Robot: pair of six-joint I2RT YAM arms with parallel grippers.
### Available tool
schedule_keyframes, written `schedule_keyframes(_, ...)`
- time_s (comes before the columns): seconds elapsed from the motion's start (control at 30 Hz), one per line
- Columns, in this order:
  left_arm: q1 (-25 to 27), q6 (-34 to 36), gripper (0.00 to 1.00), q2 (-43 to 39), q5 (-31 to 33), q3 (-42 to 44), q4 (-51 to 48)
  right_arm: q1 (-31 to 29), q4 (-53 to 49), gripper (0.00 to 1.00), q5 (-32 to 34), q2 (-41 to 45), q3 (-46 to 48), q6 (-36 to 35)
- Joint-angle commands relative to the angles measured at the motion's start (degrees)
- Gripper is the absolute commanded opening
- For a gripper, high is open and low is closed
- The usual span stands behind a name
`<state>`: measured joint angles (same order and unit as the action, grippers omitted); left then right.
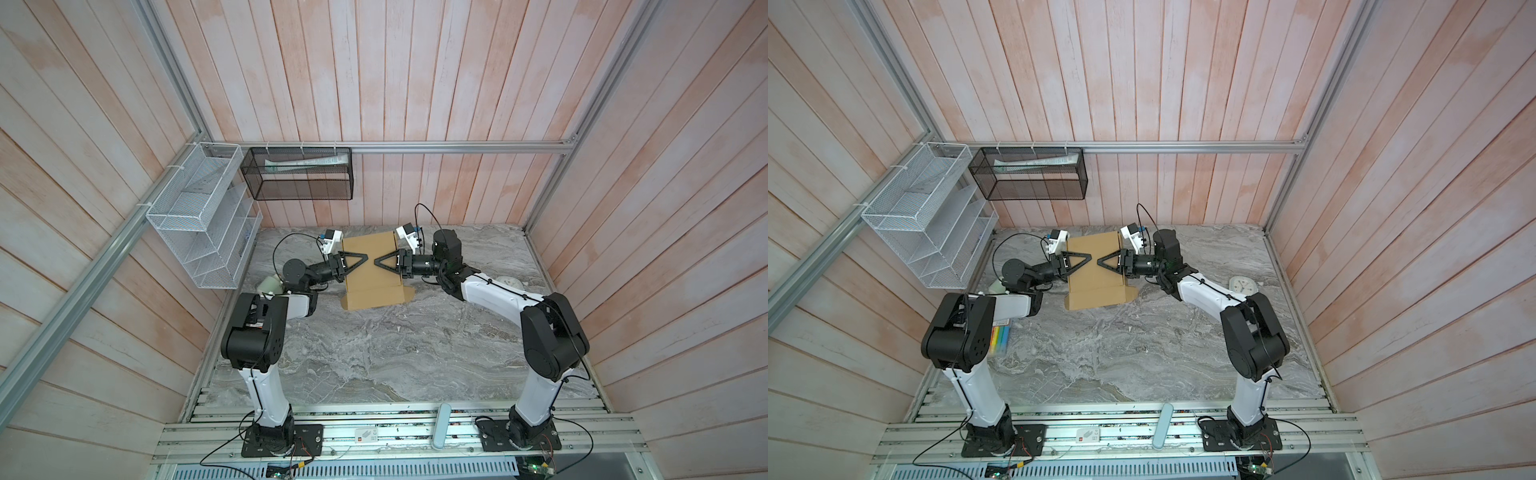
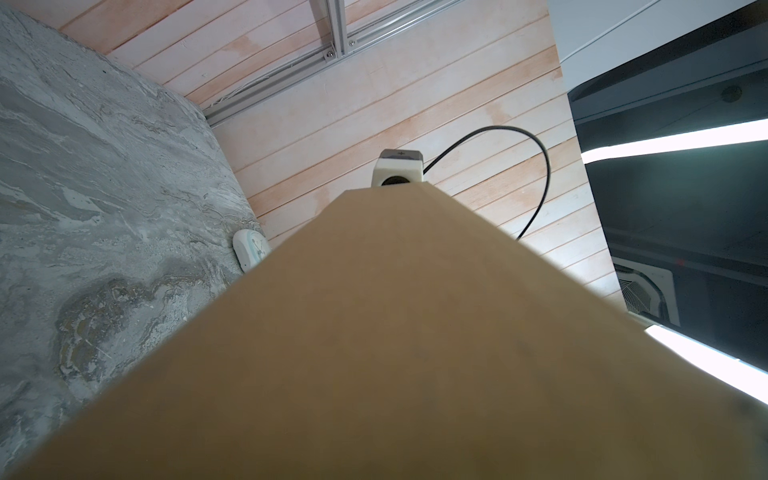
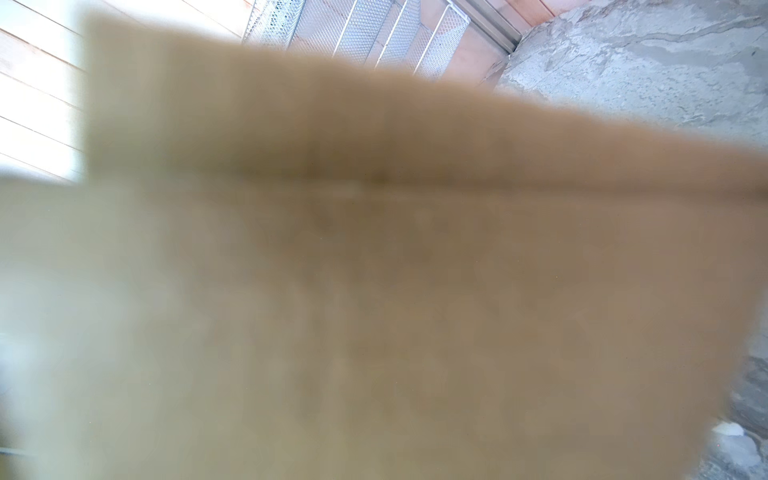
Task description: Fold the paper box
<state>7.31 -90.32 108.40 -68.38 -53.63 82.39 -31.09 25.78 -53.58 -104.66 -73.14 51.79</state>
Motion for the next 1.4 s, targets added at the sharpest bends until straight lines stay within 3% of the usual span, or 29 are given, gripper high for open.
schedule_keyframes(0.0,-1.1,-2.6,0.48,-1.2,0.1,1.0,4.8,-0.3,0.5,0.7,1.3,2.7,1.0,-1.9)
schedule_keyframes(0.3,-3.2,-3.8,0.48,-1.9,0.1,2.4,4.6,3.4,1.8,0.75,2.7,9.9,8.6,-3.3)
schedule_keyframes(0.5,-3.8,-2.3,0.47,-2.7,0.5,3.3,-0.6,6.6,0.8,0.75,3.6,15.5,13.0,-6.4)
schedule_keyframes(0.67,-5.2,-0.3,0.46,-5.2,0.6,3.9,-10.2,7.6,-7.7,0.76,8.5,19.0,13.9,-17.3)
schedule_keyframes(0.9,-5.8,7.1,0.46,-9.9,1.3,2.7,-31.9,7.7,-10.4,0.76,14.7,20.7,16.6,-29.4)
schedule_keyframes(1.17,-6.7,-0.1,0.43,-11.2,2.1,2.1,-37.3,3.8,-10.4,0.82,22.9,21.8,21.5,-50.0)
schedule_keyframes(1.37,-6.7,-2.7,0.43,-13.3,2.2,1.7,-45.6,0.2,-7.0,0.83,27.4,21.8,25.8,-60.0)
